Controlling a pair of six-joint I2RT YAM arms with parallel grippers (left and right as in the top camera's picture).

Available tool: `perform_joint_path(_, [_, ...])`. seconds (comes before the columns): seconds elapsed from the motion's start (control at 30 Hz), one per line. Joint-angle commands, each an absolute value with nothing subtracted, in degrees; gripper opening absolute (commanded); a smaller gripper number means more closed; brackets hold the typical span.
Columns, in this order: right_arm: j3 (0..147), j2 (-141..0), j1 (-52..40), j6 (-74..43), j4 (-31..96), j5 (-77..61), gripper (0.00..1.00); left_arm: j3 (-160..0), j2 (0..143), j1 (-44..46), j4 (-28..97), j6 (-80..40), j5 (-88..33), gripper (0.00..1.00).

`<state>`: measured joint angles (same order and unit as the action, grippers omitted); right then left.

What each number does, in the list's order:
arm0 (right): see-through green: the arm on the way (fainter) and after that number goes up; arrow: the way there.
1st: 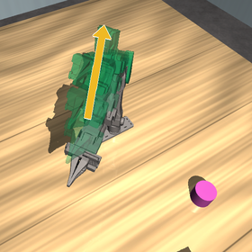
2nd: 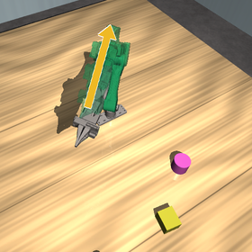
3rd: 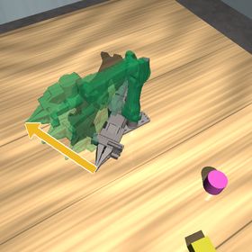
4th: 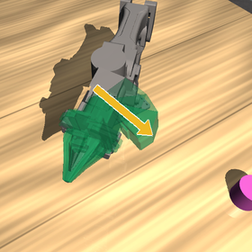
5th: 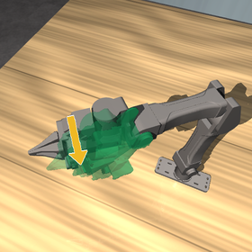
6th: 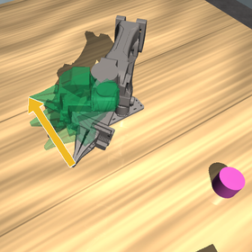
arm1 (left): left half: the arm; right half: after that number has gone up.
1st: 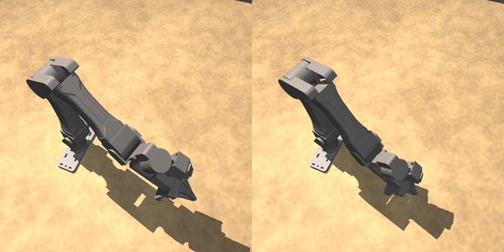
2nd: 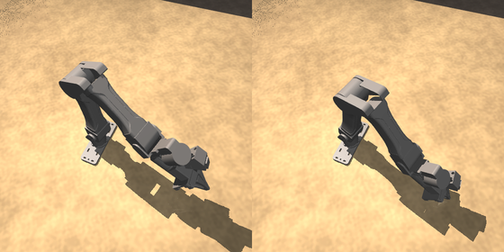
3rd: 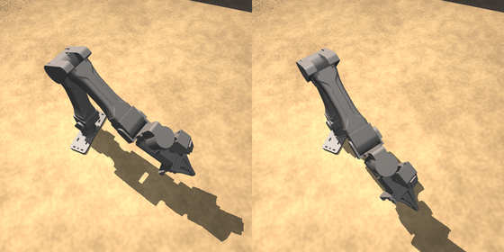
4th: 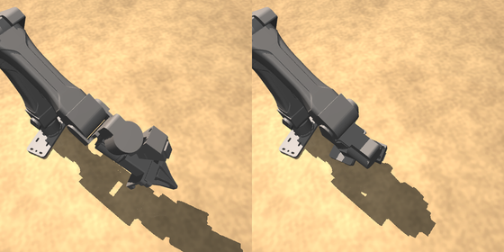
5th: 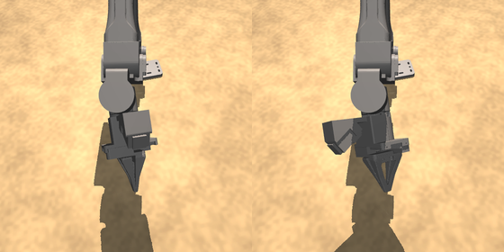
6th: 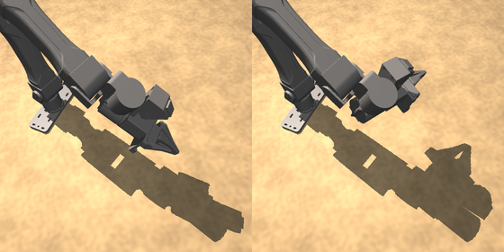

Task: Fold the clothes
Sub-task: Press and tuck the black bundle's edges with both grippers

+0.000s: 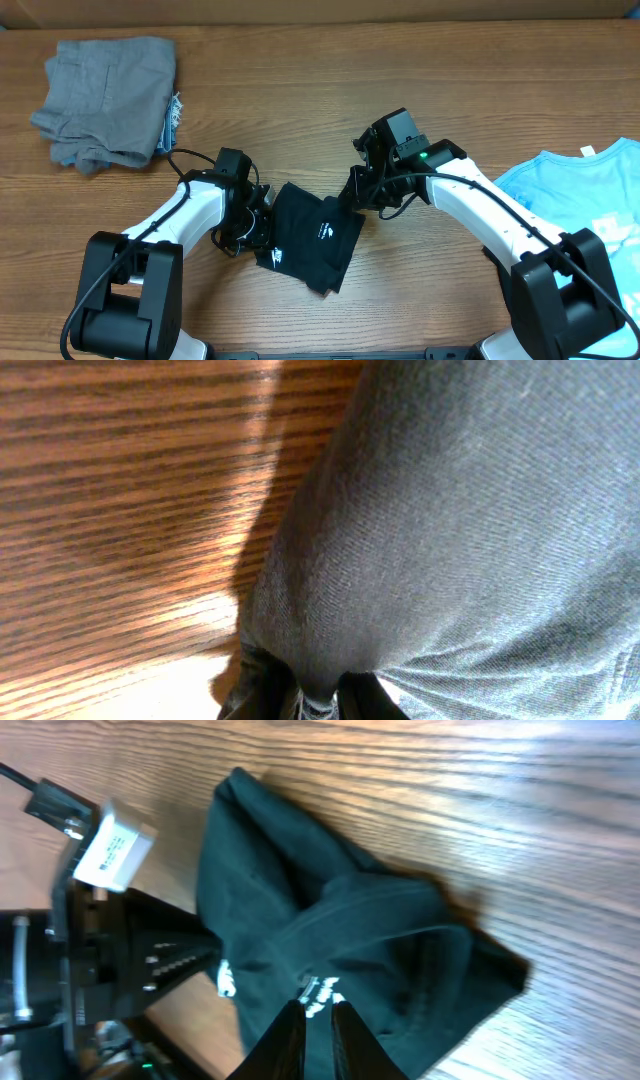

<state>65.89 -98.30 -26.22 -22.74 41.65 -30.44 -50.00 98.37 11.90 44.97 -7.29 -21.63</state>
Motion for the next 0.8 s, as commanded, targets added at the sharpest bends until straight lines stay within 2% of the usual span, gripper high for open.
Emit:
perform_joint_path(0.0, [65.6, -100.1, -27.6, -29.9, 40.1, -32.2, 0.13, -47.6, 100.4, 12.3, 44.5, -7.5, -20.4, 0.15])
perform_joint_path(0.13, [64.1, -104.8, -28.6, -34.8, 38.2, -31.7, 0.13, -47.6, 100.4, 12.3, 44.3, -7.8, -20.4, 0.16])
perform_joint_path(0.3, [64.1, -108.4, -28.9, -34.8, 33.1, -34.3, 0.21, -47.6, 100.4, 12.1, 44.3, -7.7, -20.4, 0.17])
perform_joint_path(0.4, [64.1, -109.2, -29.0, -36.7, 31.0, -34.5, 0.34, -47.6, 100.4, 12.1, 44.6, -7.8, -20.4, 0.17])
perform_joint_path(0.6, [64.1, -109.4, -29.0, -37.1, 25.5, -39.9, 0.38, -47.6, 100.4, 12.1, 44.9, -7.7, -20.4, 0.17])
perform_joint_path(0.7, [64.1, -109.4, -29.0, -37.2, 24.5, -40.2, 0.35, -47.6, 100.4, 12.1, 44.9, -7.8, -20.4, 0.17])
perform_joint_path(0.77, [64.1, -109.4, -29.0, -37.4, 25.3, -39.9, 0.13, -47.6, 100.4, 12.1, 44.9, -7.7, -20.4, 0.19])
